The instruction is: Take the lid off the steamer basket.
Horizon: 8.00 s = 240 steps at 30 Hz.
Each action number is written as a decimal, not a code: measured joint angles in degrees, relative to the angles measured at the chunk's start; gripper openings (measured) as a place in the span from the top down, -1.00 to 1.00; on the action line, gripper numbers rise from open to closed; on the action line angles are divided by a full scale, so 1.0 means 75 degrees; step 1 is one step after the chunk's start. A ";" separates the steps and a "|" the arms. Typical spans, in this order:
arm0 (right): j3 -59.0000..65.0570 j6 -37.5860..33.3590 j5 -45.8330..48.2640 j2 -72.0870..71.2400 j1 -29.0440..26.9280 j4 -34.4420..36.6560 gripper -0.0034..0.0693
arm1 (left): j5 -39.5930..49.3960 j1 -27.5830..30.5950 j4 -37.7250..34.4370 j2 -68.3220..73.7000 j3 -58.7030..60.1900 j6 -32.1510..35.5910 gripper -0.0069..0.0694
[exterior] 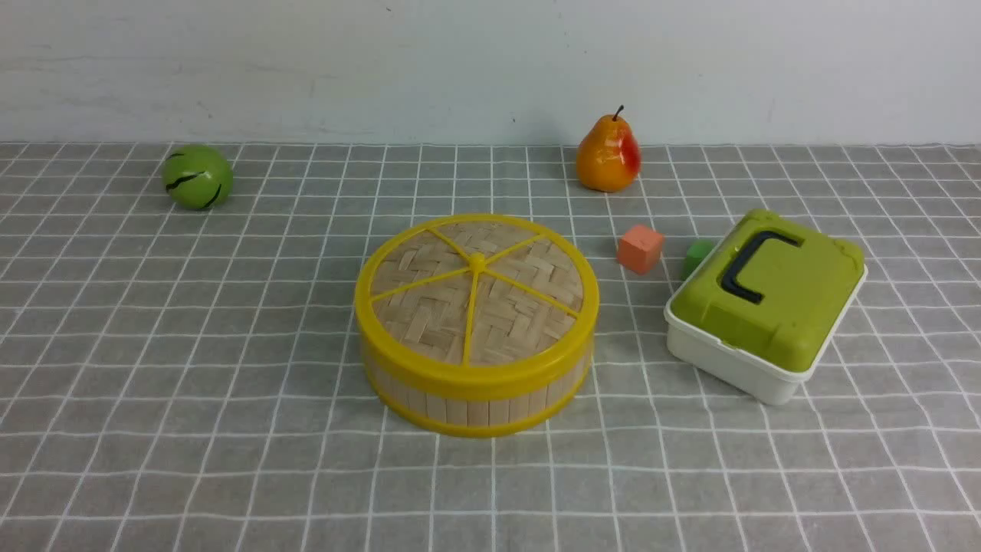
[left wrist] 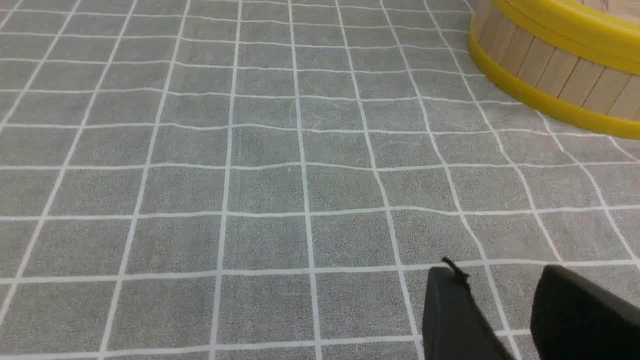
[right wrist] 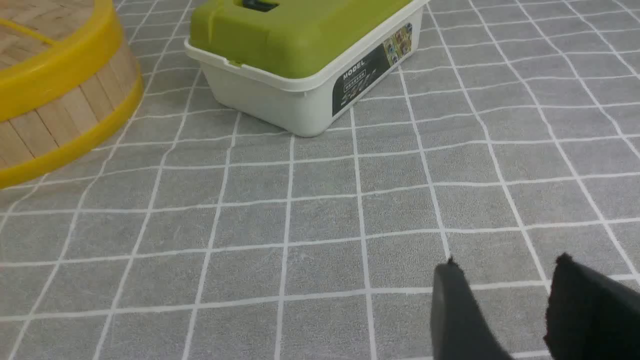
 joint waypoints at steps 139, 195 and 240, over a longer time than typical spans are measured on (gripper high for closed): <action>0.0000 0.0000 0.0000 0.0000 0.0000 0.0000 0.24 | 0.5398 -0.3724 0.2371 1.7079 -1.6453 -0.1159 0.00; 0.0000 0.0000 0.0000 0.0000 0.0000 0.0000 0.24 | 0.1995 0.0452 0.1169 1.4267 -1.0911 -0.2104 0.54; 0.0000 0.0000 0.0000 0.0000 0.0000 0.0000 0.24 | -0.0145 0.0459 -0.3186 0.2084 -0.3230 0.2384 0.85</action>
